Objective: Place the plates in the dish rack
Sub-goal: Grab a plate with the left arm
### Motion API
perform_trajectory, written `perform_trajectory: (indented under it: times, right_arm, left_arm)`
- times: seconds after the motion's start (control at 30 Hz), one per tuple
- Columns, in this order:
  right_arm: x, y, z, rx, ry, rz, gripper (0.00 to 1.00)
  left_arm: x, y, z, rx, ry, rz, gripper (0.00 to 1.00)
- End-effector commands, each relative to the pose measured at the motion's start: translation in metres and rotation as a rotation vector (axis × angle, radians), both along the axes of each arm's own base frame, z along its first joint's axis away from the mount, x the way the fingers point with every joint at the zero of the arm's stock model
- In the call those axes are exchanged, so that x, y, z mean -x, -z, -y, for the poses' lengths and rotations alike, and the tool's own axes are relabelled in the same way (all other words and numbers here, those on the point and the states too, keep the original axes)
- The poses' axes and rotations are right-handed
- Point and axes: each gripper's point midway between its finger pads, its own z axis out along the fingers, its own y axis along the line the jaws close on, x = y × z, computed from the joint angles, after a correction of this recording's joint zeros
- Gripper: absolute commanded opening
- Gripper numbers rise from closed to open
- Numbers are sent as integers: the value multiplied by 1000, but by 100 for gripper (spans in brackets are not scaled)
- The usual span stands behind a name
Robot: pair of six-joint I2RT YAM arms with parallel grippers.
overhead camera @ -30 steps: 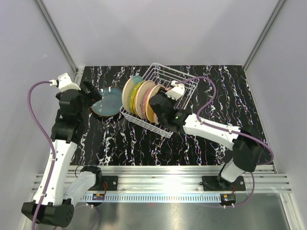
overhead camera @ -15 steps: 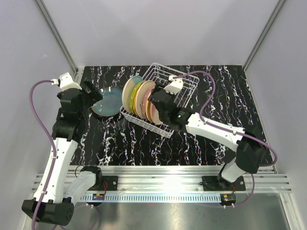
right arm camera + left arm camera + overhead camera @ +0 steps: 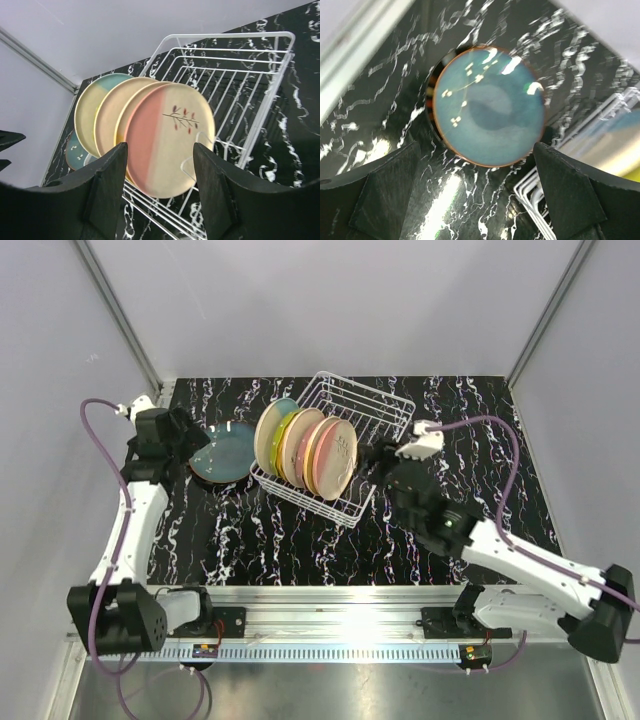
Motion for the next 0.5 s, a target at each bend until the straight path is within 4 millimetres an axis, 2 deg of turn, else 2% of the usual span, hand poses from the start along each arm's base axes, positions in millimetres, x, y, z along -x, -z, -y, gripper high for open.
perform_trajectory:
  times: [0.0, 0.03, 0.1, 0.13, 0.17, 0.27, 0.33, 0.37, 0.4, 0.47]
  right_arm:
    - [15, -9, 34, -18, 39, 40, 62]
    - [19, 4, 42, 16, 45, 19, 62]
    - [28, 1, 56, 9, 49, 35, 63]
    - [31, 8, 61, 22, 51, 29, 62]
    - [34, 9, 64, 20, 47, 33, 61]
    - [47, 11, 79, 5, 38, 39, 59]
    - [51, 20, 86, 6, 45, 28, 59]
    - [55, 18, 91, -13, 47, 38, 58]
    - [56, 25, 94, -7, 49, 30, 58]
    - [61, 24, 102, -27, 57, 41, 58]
  left_arm:
    - [-12, 16, 2, 106, 2, -28, 99]
    - [-12, 24, -3, 119, -9, -47, 99]
    - [-19, 42, -3, 166, -2, -79, 99]
    - [-21, 48, -7, 184, -9, -87, 99]
    - [-23, 56, -3, 222, 14, -92, 97]
    - [-28, 86, -7, 297, 15, -149, 93]
    - [-29, 98, -12, 330, 7, -163, 92]
    - [-33, 100, -9, 359, 30, -153, 91]
    - [-34, 108, -10, 375, 34, -166, 89]
    - [-37, 114, -11, 389, 43, -168, 87]
